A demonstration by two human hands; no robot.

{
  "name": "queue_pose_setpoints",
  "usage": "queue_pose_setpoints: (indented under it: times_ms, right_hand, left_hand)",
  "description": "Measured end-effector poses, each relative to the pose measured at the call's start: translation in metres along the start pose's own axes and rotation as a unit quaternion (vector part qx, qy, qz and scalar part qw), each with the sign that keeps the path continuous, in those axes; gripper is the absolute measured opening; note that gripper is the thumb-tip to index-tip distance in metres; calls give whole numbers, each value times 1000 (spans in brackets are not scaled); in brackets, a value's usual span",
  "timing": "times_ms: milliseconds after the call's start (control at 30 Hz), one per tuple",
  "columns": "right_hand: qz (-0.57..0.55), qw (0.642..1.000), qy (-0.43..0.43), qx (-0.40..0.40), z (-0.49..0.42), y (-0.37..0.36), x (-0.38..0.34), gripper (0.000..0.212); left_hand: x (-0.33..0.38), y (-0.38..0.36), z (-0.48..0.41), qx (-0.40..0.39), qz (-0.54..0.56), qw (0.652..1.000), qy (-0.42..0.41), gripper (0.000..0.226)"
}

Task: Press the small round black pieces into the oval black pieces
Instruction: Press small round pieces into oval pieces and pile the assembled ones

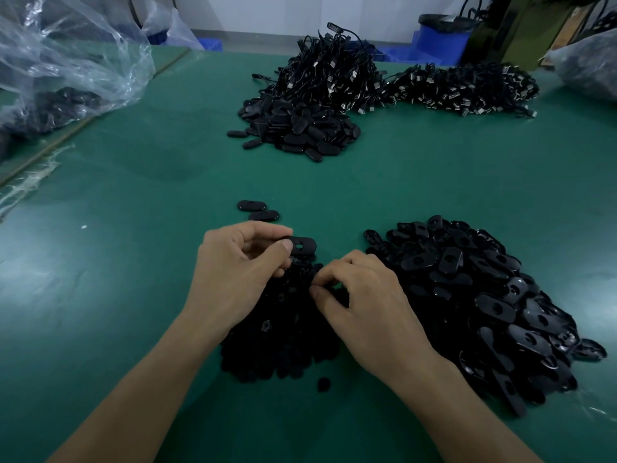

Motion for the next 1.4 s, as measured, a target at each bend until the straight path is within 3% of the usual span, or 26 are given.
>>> queue_pose_setpoints:
  times_ms: [167,333,467,567,667,867,1067,1400]
  right_hand:
    - [-86,996,5,36,0,2,0,12]
    - [-115,992,25,54,0,5,-2,14]
    - [-149,983,37,99,1,9,-2,12]
    - [-122,982,64,132,0,13,-6,26]
    - [-101,979,93,153,0,15,-8,21]
    - [-163,976,62,128,1,13,-3,11]
    - [-147,977,83,130,-1,14,-7,11]
    - [-136,980,58,131,-1,14,-7,18]
  left_hand:
    - [1,1,0,4,-8,1000,-4,8]
    - [7,-1,3,-11,-29,998,-46,13]
    - [14,-4,6,-1,-91,991,-98,34]
    - [16,-6,8,14,-107,987,-116,37]
    - [16,-4,9,28,-102,987,-119,35]
    - [15,-4,9,27,-95,988,-118,32]
    - [20,-9,13,12,-107,983,-150,39]
    - [21,-12,16,4,-81,986,-143,21]
Point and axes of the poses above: each hand's wrist, its own z-axis away from the middle knuckle, its own y-axis out of the back of the hand, x = y × z, the point moved 4 cm from there along -z, towards the middle knuckle, and after that the axes turned 12 degrees about -z, right-handed, at the moved point
